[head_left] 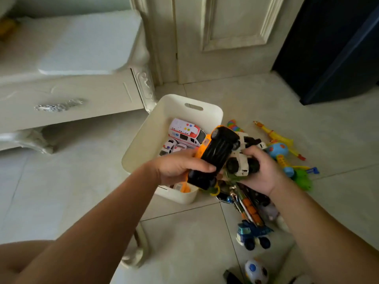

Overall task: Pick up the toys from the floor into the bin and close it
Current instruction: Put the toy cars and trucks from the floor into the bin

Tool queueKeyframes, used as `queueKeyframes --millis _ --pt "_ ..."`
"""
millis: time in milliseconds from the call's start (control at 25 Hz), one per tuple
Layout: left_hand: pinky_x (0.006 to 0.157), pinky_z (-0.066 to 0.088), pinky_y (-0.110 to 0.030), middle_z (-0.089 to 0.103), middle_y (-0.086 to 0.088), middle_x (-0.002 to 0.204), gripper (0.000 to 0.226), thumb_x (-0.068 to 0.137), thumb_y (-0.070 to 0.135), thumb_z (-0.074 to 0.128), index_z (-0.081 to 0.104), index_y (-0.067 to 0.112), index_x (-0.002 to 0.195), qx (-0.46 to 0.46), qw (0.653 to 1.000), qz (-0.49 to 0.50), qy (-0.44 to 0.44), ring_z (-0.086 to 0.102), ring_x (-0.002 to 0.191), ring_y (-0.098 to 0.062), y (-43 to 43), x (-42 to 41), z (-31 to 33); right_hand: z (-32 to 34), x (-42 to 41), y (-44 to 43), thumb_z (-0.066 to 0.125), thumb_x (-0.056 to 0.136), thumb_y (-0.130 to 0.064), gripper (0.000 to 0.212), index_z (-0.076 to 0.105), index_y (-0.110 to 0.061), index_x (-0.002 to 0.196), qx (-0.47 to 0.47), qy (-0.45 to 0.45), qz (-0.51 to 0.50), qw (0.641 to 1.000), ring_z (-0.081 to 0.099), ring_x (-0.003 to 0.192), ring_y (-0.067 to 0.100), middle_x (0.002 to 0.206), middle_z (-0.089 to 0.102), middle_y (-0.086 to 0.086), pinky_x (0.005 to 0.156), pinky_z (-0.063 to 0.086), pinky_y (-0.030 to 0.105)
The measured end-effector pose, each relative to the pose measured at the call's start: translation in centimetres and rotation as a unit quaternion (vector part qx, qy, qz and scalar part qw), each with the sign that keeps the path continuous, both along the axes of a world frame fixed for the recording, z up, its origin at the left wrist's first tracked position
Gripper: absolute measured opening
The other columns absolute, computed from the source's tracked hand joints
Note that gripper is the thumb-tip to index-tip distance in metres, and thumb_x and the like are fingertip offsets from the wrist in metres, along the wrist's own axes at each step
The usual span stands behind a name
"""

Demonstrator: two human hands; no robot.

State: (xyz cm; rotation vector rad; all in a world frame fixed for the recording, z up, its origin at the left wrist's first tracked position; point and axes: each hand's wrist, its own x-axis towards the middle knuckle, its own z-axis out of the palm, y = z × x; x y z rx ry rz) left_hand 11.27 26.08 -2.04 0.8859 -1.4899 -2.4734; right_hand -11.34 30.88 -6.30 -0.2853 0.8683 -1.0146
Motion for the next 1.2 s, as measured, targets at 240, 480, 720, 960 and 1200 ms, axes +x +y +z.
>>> queueKeyframes --millis 240,480,720,960,1200 --pt "0.085 0.058 -0.041 0.069 -0.014 0.109 0.030 0.085 0.025 0.068 0.058 0.018 0.112 -0.136 0.929 0.331 -0.098 0.069 0.101 -0.031 -6.1 7.5 -0.7 2.9 7.7 -9.2 0.060 0.076 -0.023 0.038 0.060 -0.010 0.112 -0.048 0.208 0.088 0.973 0.068 0.087 0.025 0.102 0.070 0.016 0.079 0.054 0.038" --pt "0.066 0.061 -0.037 0.067 0.004 0.082 0.053 0.069 0.058 0.074 0.050 0.026 0.104 -0.307 0.840 0.311 -0.321 0.069 0.069 -0.012 -8.4 10.8 -6.7 -6.8 15.0 -16.1 0.069 0.066 -0.031 0.038 0.058 -0.017 0.100 -0.042 0.572 0.394 0.719 0.059 0.093 0.020 0.101 0.063 0.002 0.079 0.051 0.036" --pt "0.072 0.054 -0.033 0.061 0.008 0.092 0.061 0.074 0.052 0.071 0.046 0.024 0.122 -0.415 0.756 0.336 -0.378 0.062 0.081 -0.014 -8.6 11.4 -9.2 -15.1 19.6 -16.9 0.061 0.070 -0.050 0.042 0.058 -0.031 0.107 -0.231 0.671 0.415 0.569 0.064 0.096 0.020 0.102 0.069 -0.005 0.087 0.049 0.042" --pt "0.070 0.056 -0.035 0.062 0.006 0.087 0.059 0.075 0.054 0.068 0.046 0.024 0.121 -0.412 0.752 0.373 -0.354 0.062 0.076 -0.012 -8.6 11.4 -9.5 -16.8 17.9 -17.1 0.064 0.081 -0.030 0.043 0.055 -0.025 0.123 -0.160 0.617 0.397 0.660 0.059 0.110 0.022 0.115 0.065 0.000 0.091 0.046 0.036" --pt "0.067 0.056 -0.030 0.059 0.010 0.087 0.060 0.077 0.054 0.067 0.045 0.023 0.123 -0.432 0.743 0.360 -0.364 0.061 0.074 -0.009 -8.5 11.3 -9.7 -18.2 19.4 -17.4 0.058 0.078 -0.007 0.052 0.053 -0.026 0.126 -0.187 0.656 0.420 0.599 0.049 0.117 0.031 0.117 0.058 0.004 0.093 0.050 0.042"
